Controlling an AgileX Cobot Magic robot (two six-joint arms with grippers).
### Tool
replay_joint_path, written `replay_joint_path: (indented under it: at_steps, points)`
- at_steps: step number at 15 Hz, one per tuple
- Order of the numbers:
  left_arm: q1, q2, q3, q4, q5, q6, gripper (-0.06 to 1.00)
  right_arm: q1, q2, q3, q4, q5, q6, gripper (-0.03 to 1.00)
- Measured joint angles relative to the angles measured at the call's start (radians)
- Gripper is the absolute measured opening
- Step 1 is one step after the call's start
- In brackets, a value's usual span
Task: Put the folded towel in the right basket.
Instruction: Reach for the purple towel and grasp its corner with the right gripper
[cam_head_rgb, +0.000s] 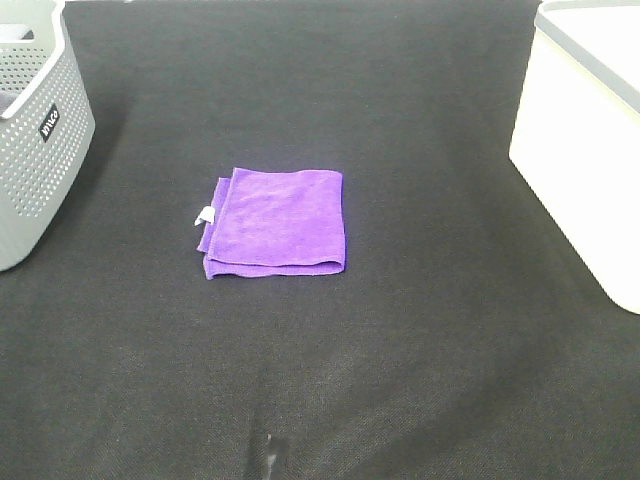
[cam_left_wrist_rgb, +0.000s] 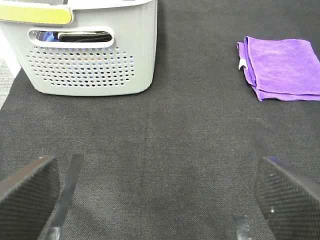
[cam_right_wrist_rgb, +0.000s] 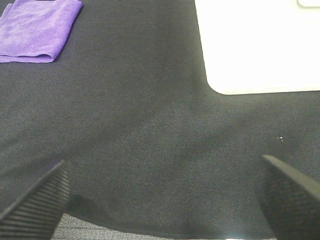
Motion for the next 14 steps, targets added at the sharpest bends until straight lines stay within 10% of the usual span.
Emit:
replay_joint_path:
  at_steps: [9,14]
  points:
    - [0.0,0.0,0.0,0.0,0.0,0.0,0.99,0.0,0.06,-0.05,-0.001,-0.065,0.0,0.95]
    - [0.0,0.0,0.0,0.0,0.0,0.0,0.99,0.0,0.774,-0.581,0.052,0.063,-0.011,0.95]
